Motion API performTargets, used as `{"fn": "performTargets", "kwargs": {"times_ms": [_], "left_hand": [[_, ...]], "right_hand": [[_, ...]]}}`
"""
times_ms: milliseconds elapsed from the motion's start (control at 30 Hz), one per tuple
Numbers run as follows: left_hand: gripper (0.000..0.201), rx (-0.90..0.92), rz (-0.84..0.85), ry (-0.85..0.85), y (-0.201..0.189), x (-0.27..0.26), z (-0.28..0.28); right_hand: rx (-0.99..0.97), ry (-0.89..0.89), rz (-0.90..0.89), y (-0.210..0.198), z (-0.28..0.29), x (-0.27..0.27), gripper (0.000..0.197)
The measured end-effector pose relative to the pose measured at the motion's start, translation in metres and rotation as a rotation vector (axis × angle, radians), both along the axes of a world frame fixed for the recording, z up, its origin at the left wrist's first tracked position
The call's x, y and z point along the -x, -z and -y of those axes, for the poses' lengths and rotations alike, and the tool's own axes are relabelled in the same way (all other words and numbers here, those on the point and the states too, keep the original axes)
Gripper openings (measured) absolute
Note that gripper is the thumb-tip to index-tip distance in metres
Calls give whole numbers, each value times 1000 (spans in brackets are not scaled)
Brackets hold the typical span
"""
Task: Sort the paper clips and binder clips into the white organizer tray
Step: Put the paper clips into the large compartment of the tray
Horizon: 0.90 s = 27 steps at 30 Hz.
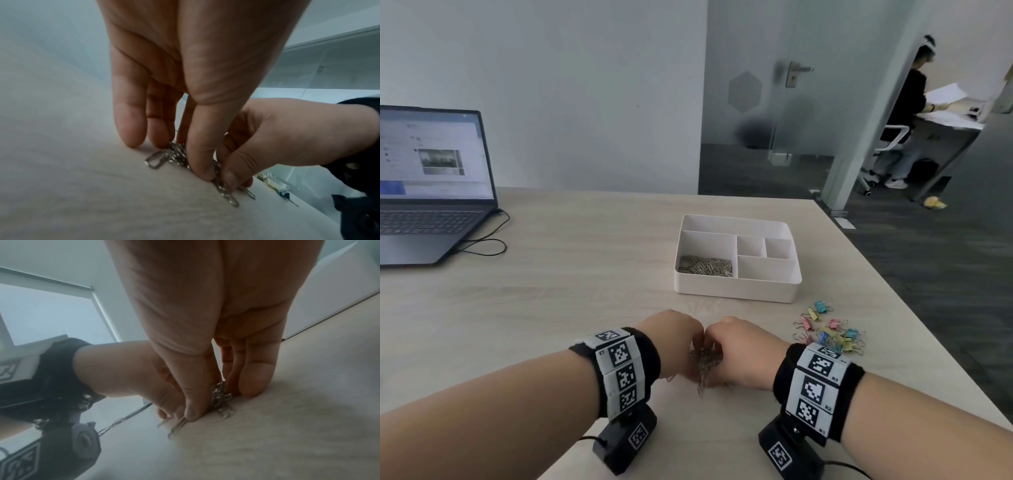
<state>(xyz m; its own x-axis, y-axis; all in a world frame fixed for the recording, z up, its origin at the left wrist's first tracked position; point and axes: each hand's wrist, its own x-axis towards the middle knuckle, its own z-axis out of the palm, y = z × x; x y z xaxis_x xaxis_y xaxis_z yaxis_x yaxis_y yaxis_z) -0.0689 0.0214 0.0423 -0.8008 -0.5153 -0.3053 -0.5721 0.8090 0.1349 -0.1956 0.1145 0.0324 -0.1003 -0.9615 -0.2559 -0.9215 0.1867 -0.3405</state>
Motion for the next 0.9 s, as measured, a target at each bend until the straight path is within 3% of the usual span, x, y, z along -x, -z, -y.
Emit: {"fn": "performTargets", "kwargs": {"times_ms": [133,467,600,767,900], "left_hand": [[37,4,-39,-4,0,3,4],[11,-27,-13,-27,-3,15,9],[20,-16,13,0,-3,20,9],[18,-165,-64,-62,1,19,20],[6,-322,-108,-107,2,20,31]], "right_hand": [[46,30,36,2,7,4,29],[24,88,83,-1,13,9,18],[-5,100,70,-3,16,11,11],[-16,153,143,-4,14,22,18],[-26,247,294,1,13,34,12]]}}
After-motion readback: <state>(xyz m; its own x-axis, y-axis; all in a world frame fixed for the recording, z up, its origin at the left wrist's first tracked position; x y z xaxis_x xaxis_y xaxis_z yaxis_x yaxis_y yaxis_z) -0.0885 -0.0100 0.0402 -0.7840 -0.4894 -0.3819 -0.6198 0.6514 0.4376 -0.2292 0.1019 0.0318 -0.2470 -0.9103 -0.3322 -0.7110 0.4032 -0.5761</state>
